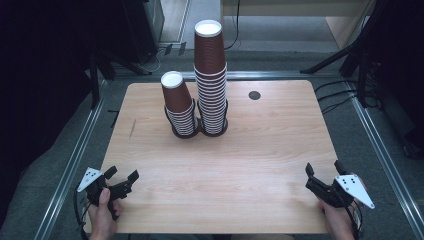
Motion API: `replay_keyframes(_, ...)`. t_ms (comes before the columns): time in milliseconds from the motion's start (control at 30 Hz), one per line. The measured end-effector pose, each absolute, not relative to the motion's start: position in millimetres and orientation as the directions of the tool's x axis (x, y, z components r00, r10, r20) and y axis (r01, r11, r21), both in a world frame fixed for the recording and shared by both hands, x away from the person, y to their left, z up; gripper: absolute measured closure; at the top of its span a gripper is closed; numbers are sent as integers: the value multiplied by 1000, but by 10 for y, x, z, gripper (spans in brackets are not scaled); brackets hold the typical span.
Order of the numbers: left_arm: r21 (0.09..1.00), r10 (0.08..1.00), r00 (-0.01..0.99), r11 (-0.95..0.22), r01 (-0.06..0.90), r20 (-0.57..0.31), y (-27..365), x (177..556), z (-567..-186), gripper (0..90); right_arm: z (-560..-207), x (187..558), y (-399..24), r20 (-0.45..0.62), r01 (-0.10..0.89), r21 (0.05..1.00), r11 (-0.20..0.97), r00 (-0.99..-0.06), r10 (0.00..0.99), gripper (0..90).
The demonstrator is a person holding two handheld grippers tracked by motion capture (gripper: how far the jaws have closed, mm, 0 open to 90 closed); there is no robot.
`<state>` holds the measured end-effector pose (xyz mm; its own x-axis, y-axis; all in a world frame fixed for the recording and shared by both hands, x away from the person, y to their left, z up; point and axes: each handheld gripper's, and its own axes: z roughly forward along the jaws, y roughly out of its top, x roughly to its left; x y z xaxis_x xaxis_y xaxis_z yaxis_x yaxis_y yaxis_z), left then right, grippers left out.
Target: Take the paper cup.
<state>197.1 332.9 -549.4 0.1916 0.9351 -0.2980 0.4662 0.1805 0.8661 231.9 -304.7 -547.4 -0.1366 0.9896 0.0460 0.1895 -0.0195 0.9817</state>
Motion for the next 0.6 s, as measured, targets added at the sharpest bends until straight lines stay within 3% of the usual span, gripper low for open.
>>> replay_keyframes(233, 869, 946, 187, 149, 471, -264, 3266, 1993, -5501, 22, -5442, 2372, -3040, 61, 218, 976, -22, -173, 983, 118)
replay_keyframes(367, 861, 935, 176, 195, 470, -307, 3316, 1985, -5512, 22, -5273, 2464, -2938, 90, 214, 976, -44, -209, 974, 120)
replay_keyframes(600, 860, 921, 204, 209, 466, -333, 3360, 1964, -5520, 22, -4875, 2557, -2703, 34, 177, 984, 12, -254, 967, 119)
